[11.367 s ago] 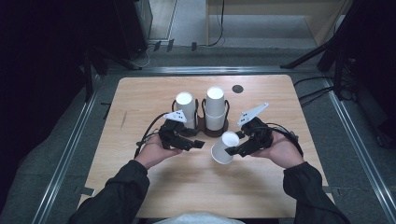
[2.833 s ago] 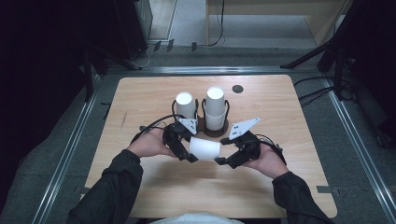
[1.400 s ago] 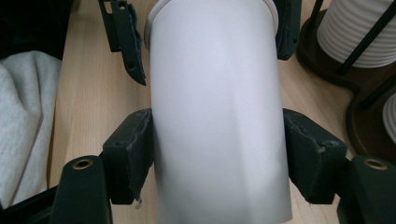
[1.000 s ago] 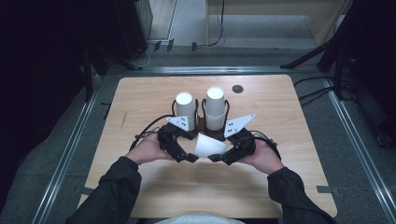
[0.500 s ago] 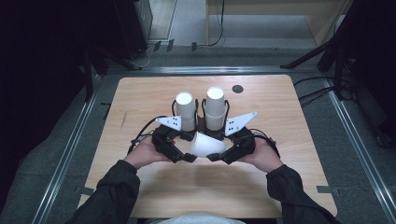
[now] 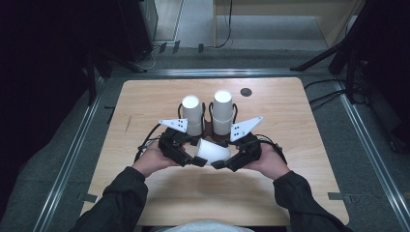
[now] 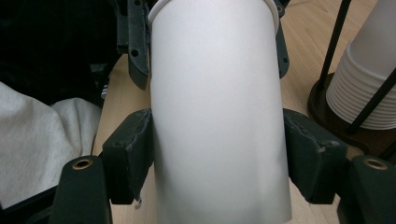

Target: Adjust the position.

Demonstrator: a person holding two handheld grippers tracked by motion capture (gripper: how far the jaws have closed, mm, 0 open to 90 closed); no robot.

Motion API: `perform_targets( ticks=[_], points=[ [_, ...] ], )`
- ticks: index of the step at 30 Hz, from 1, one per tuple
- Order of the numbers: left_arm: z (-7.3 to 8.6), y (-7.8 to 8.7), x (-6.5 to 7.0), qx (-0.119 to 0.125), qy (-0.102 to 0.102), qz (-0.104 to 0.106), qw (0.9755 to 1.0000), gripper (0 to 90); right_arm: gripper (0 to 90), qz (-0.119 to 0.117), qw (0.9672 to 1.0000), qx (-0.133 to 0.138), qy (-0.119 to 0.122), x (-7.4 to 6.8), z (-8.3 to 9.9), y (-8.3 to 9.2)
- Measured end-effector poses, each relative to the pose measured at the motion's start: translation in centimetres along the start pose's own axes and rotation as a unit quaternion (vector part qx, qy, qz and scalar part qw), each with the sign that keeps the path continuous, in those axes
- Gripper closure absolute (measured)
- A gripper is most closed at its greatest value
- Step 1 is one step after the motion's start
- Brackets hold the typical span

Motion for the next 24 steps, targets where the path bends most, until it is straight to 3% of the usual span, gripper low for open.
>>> perform_targets(
  ticks=[5,11,17,24],
  points=[
    [-0.2,0.1,0.1,-0.014,-0.009,-0.012,0.9998,22.8,31.5,0.003,1.0,-0.007,-0.004,0.0,0.1,-0.2],
    [-0.3,0.0,0.1,-0.026,-0.013,-0.011,0.9995,23.6,28.5,-0.001,0.9999,-0.012,-0.009,0.1,0.2,-0.3],
    [-0.8,0.5,0.0,-0.049,-0.017,-0.019,0.9985,23.8,19.8,0.019,0.9994,-0.02,-0.02,0.3,0.5,-0.3],
    [-1.6,1.9,-0.4,-0.05,-0.026,-0.037,0.9977,23.8,19.8,0.042,0.9983,-0.036,-0.02,0.2,1.1,-0.2]
  ],
)
Point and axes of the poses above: each handheld gripper's, and its own axes: y roughly backward along the jaws, z roughly out of its underside, x roughly to its right, the point moved 1 cm from there along -y, roughly forward along the jaws, and after that the axes turned 3 degrees about -z, right-handed, at the moved point
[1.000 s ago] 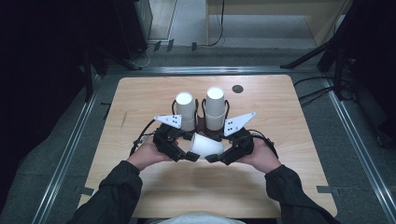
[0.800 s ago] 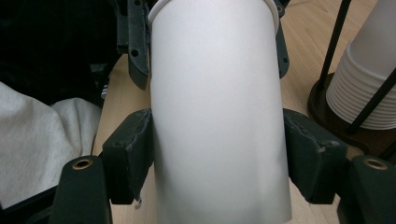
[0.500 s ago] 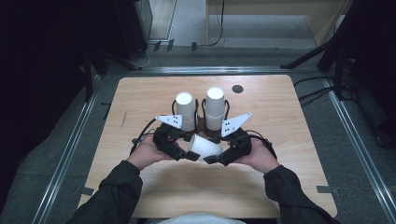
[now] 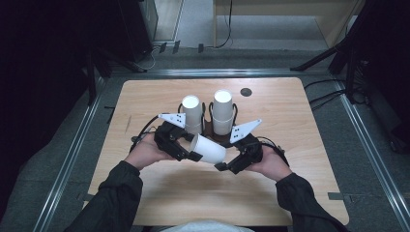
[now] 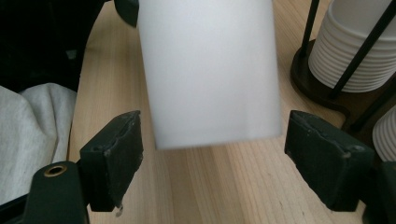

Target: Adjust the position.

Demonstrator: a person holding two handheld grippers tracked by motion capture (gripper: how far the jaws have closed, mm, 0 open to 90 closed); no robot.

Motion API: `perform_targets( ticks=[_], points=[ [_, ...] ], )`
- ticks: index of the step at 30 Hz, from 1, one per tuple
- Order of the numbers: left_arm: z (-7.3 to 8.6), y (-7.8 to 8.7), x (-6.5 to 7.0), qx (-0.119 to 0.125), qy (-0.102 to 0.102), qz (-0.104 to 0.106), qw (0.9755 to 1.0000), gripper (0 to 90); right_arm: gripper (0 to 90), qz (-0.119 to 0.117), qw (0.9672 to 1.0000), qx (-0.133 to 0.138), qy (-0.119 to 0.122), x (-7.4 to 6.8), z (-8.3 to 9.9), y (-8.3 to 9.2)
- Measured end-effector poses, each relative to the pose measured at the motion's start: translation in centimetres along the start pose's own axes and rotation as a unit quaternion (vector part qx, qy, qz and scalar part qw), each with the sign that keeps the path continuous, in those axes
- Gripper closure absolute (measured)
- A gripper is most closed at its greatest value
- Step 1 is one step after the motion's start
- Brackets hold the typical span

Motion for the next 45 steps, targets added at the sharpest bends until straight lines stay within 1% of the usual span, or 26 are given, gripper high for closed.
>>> perform_targets(
  ticks=[3,6,10,12,13,15,17,18,21,22,24,27,30,31,33,34,35,37,38,42,43,44,45],
  points=[
    [-0.3,0.1,-0.1,-0.015,-0.007,-0.009,0.9998,23.8,19.8,0.008,1.0,-0.003,0.001,0.0,0.2,0.0],
    [-0.6,0.0,-0.1,-0.03,-0.013,-0.016,0.9993,23.9,19.8,0.015,0.9998,-0.01,-0.006,0.0,0.6,0.0],
    [-1.0,-0.4,-0.2,-0.057,-0.027,-0.025,0.9977,23.9,19.8,0.026,0.9994,-0.017,-0.013,0.0,1.0,-0.1],
    [-1.1,-0.8,-0.1,-0.074,-0.035,-0.031,0.9961,23.9,19.8,0.029,0.9993,-0.02,-0.014,0.0,1.2,-0.1],
    [-1.2,-1.1,-0.1,-0.087,-0.04,-0.035,0.9948,23.9,19.8,0.031,0.9992,-0.022,-0.014,-0.1,1.2,-0.1],
    [-1.3,-1.5,-0.1,-0.101,-0.045,-0.041,0.993,23.9,19.9,0.034,0.999,-0.026,-0.014,-0.1,1.4,-0.2],
    [-1.3,-2.0,-0.1,-0.117,-0.054,-0.048,0.9905,23.9,19.9,0.034,0.9989,-0.027,-0.016,-0.1,1.6,-0.4],
    [-1.4,-2.3,-0.1,-0.126,-0.054,-0.049,0.9893,23.9,19.9,0.035,0.9988,-0.029,-0.017,-0.1,1.7,-0.5],
    [-1.4,-2.8,0.0,-0.135,-0.053,-0.048,0.9882,23.9,20.1,0.036,0.9986,-0.034,-0.019,-0.1,1.8,-0.8],
    [-1.4,-3.0,0.0,-0.143,-0.056,-0.049,0.9869,23.8,20.4,0.038,0.9986,-0.034,-0.016,-0.1,1.9,-0.9],
    [-1.5,-3.3,0.0,-0.159,-0.063,-0.055,0.9838,23.8,21.4,0.037,0.9985,-0.034,-0.019,0.0,1.9,-1.1],
    [-1.5,-3.6,0.2,-0.165,-0.064,-0.05,0.983,23.8,23.0,0.038,0.9983,-0.038,-0.023,0.1,2.0,-1.5],
    [-1.5,-3.9,0.3,-0.174,-0.067,-0.054,0.981,23.7,23.6,0.034,0.9981,-0.048,-0.019,0.1,2.2,-2.2],
    [-1.5,-4.0,0.4,-0.181,-0.07,-0.054,0.9796,23.8,23.6,0.034,0.9979,-0.052,-0.018,0.1,2.2,-2.4],
    [-1.4,-4.3,0.5,-0.186,-0.069,-0.053,0.9786,23.7,23.6,0.032,0.9977,-0.059,-0.01,-0.1,2.1,-2.9],
    [-1.4,-4.5,0.6,-0.193,-0.071,-0.051,0.9773,23.7,23.6,0.032,0.9977,-0.06,-0.007,-0.2,2.1,-3.1],
    [-1.3,-4.7,0.8,-0.194,-0.075,-0.052,0.9767,23.7,23.8,0.033,0.9976,-0.06,-0.005,-0.2,2.0,-3.2],
    [-1.3,-5.1,0.9,-0.199,-0.078,-0.047,0.9757,23.6,24.7,0.032,0.9977,-0.059,-0.007,-0.3,1.9,-3.5],
    [-1.3,-5.2,1.0,-0.2,-0.079,-0.047,0.9754,23.5,24.9,0.033,0.9978,-0.058,-0.003,-0.3,1.9,-3.6],
    [-1.3,-5.6,1.2,-0.203,-0.074,-0.043,0.9754,23.0,26.3,0.028,0.9978,-0.061,0.001,-0.5,1.8,-3.9],
    [-1.3,-5.7,1.2,-0.203,-0.076,-0.042,0.9754,22.9,27.0,0.027,0.9978,-0.061,0.0,-0.5,1.8,-3.9],
    [-1.3,-5.8,1.2,-0.202,-0.077,-0.041,0.9754,22.9,29.4,0.026,0.9978,-0.062,0.0,-0.5,1.8,-4.0],
    [-1.3,-5.8,1.2,-0.202,-0.075,-0.038,0.9758,22.9,31.6,0.018,0.9979,-0.062,0.004,-0.6,1.8,-4.0]
  ],
)
Point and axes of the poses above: each handheld gripper's, and its own axes: y roughly backward along the jaws, z roughly out of its underside, x roughly to its right, the point moved 1 cm from there along -y, roughly forward along the jaws, and after that the axes turned 3 degrees about -z, right-handed, at the moved point
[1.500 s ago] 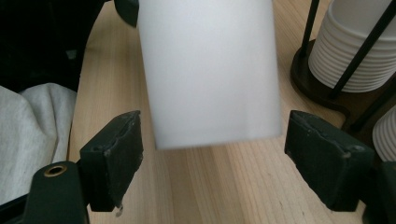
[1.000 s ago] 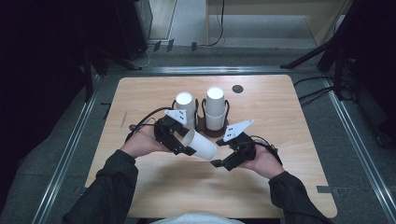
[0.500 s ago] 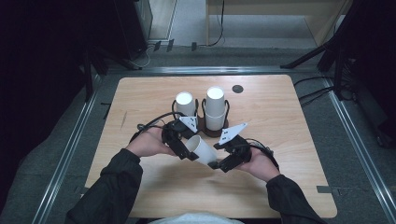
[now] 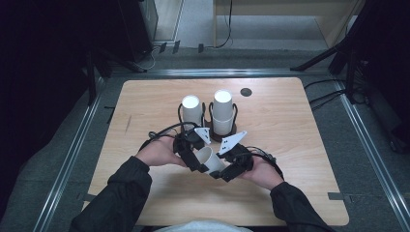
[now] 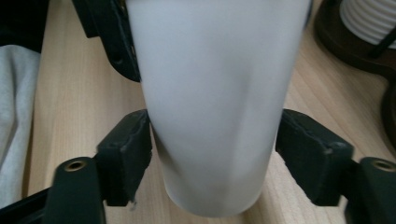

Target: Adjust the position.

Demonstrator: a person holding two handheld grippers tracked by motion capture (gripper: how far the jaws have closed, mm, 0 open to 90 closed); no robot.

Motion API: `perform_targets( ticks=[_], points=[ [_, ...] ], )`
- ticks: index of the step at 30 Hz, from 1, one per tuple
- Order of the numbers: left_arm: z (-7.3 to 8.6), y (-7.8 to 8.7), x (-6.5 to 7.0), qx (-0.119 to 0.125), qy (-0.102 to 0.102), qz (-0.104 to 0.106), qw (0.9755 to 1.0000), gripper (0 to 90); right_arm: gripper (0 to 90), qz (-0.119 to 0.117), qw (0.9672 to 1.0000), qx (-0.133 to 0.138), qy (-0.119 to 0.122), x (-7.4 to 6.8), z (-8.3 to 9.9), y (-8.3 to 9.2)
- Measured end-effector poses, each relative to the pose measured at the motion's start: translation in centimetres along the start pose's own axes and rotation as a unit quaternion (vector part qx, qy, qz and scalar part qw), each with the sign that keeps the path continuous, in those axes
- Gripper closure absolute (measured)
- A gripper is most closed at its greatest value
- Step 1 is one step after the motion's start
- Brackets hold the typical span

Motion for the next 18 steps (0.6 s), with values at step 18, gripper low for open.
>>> perform_targets(
  ticks=[18],
  points=[
    [0.7,0.9,-0.2,0.069,0.024,-0.004,0.9974,2.7,31.3,0.009,0.9997,0.018,0.013,0.0,-0.4,1.2]
  ],
)
Point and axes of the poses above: each handheld gripper's, and its own axes: y roughly backward along the jaws, z roughly out of its underside, x roughly to its right, the point moved 1 cm from there along -y, roughly forward along the jaws, and after that the axes turned 3 degrees about -z, right-handed, at the moved point
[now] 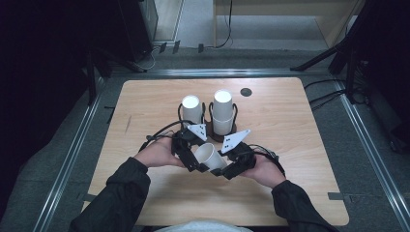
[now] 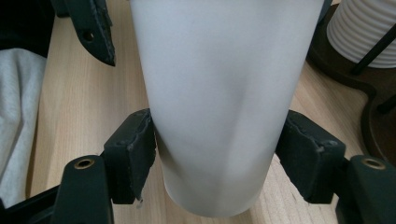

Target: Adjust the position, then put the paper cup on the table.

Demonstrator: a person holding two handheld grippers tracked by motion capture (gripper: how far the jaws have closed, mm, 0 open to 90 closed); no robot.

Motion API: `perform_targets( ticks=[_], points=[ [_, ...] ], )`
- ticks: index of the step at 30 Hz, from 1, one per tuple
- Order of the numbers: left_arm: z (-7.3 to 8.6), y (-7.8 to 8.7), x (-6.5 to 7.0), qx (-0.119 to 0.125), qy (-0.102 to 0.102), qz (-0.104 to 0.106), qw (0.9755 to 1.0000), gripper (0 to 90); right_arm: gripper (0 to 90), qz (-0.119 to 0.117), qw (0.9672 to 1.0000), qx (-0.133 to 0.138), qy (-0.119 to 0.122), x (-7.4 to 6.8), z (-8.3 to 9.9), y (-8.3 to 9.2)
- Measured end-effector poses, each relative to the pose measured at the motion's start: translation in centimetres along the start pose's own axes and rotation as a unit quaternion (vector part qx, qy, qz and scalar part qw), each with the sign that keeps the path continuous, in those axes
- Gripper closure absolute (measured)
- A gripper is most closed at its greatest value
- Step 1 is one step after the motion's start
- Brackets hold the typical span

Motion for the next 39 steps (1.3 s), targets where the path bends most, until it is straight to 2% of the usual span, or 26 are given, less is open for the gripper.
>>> perform_targets(
  ticks=[5,10,11,13,19,24,30,34,36,39],
  points=[
    [0.2,0.4,-0.2,0.02,0.01,0.0,0.9997,2.0,31.3,0.001,1.0,0.008,-0.004,0.1,-0.1,0.4],
    [0.9,0.5,-0.5,0.029,0.032,0.012,0.999,2.0,31.3,-0.003,0.9998,0.018,-0.004,0.1,-0.4,0.7],
    [1.1,0.6,-0.5,0.036,0.036,0.007,0.9987,2.0,31.2,-0.003,0.9998,0.017,-0.005,0.1,-0.4,0.8],
    [1.3,0.8,-0.5,0.046,0.039,0.01,0.9981,2.1,31.2,-0.002,0.9998,0.018,-0.004,0.0,-0.4,0.8],
    [1.5,1.2,-0.3,0.077,0.04,0.004,0.9962,2.2,31.2,-0.004,0.9996,0.024,-0.01,0.0,-0.6,1.1],
    [1.7,1.1,-0.2,0.093,0.049,-0.002,0.9944,2.2,31.2,-0.009,0.9992,0.036,-0.018,0.0,-0.7,1.5],
    [1.9,1.2,-0.1,0.108,0.052,0.003,0.9927,5.5,31.2,-0.008,0.9987,0.047,-0.02,0.2,-0.7,1.9],
    [2.0,1.4,-0.1,0.129,0.063,0.0,0.9897,5.6,31.2,-0.009,0.9984,0.053,-0.02,0.3,-0.8,2.1],
    [2.0,1.3,-0.1,0.136,0.068,0.004,0.9883,5.5,31.2,-0.01,0.9982,0.055,-0.021,0.3,-0.8,2.1],
    [1.9,1.1,0.1,0.135,0.064,-0.001,0.9887,5.5,31.2,-0.01,0.9978,0.06,-0.026,0.3,-0.9,2.1]
  ],
)
Point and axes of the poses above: each handheld gripper's, and its own axes: y roughly backward along the jaws, z roughly out of its underside, x roughly to its right, the point moved 1 cm from there along -y, roughly forward along the jaws, and after that the axes turned 3 degrees about -z, right-handed, at the moved point
